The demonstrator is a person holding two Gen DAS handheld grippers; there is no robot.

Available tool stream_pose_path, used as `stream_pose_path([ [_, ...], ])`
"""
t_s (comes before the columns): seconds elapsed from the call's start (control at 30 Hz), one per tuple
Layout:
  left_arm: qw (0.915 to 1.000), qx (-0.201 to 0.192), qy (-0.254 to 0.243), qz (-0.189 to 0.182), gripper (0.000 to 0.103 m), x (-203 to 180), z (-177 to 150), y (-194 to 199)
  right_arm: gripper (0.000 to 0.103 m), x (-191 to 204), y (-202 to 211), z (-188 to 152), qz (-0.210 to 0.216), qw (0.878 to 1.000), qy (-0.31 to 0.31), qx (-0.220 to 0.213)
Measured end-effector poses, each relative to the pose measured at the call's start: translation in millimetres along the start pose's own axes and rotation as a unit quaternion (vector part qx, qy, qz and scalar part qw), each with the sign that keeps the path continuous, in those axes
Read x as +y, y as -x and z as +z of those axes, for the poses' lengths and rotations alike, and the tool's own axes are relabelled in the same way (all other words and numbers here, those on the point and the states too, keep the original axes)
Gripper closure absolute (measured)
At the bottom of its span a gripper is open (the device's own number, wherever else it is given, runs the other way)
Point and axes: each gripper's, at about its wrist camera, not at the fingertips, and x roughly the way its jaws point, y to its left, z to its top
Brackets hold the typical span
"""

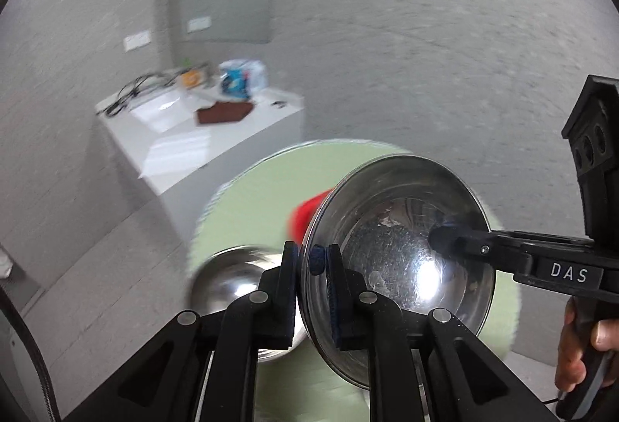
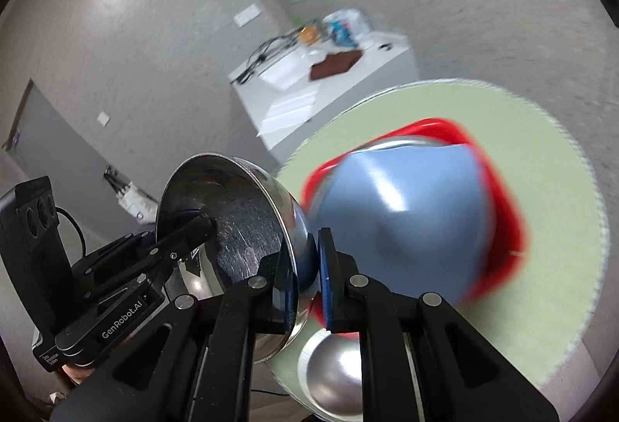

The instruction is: Organize plates and bowls

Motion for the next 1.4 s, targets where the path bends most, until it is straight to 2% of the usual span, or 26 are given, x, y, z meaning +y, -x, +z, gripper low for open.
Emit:
stream_pose_path([
  [0.1, 0.9994, 0.028, 0.017, 0.007, 0.093, 42, -8, -14, 0.093, 20, -46, 3, 0.006, 0.999, -0.004, 0.032],
  [0.27, 0.9966, 0.068, 0.048, 0.005, 0.092, 92, -19, -41, 0.093, 33, -108, 0, -0.013, 0.997, -0.005, 0.082],
  [0.43, 0.9932, 0.099, 0.061, -0.005, 0.091, 118, -19, -67, 0.093, 33, -142, -6, -0.036, 0.993, -0.007, 0.114],
  [0.53, 0.9922, 0.107, 0.063, -0.008, 0.091, 123, -9, -88, 0.093, 30, -152, -8, -0.040, 0.991, -0.017, 0.123],
  [0.57, 0.9919, 0.109, 0.066, -0.006, 0.087, 126, -8, -91, 0.093, 29, -155, -7, -0.044, 0.991, -0.021, 0.123],
  [0.63, 0.9914, 0.112, 0.068, -0.001, 0.082, 123, -7, -98, 0.093, 25, -159, -5, -0.051, 0.991, -0.025, 0.121],
  [0.83, 0.9917, 0.107, 0.068, 0.021, 0.053, 108, -3, -112, 0.093, 24, -164, -2, -0.077, 0.990, -0.024, 0.117],
  [1.0, 0.9915, 0.108, 0.057, 0.044, 0.050, 92, -6, -122, 0.092, 28, -169, -3, -0.108, 0.988, 0.000, 0.112],
  [1.13, 0.9904, 0.116, 0.057, 0.048, 0.050, 87, -8, -128, 0.083, 35, -174, -4, -0.122, 0.986, 0.023, 0.111],
  [1.27, 0.9902, 0.114, 0.059, 0.055, 0.049, 84, -7, -129, 0.083, 41, -178, -6, -0.143, 0.983, 0.044, 0.106],
  [1.4, 0.9913, 0.103, 0.063, 0.053, 0.047, 78, -6, -121, 0.068, 43, -174, -9, -0.133, 0.984, 0.046, 0.107],
])
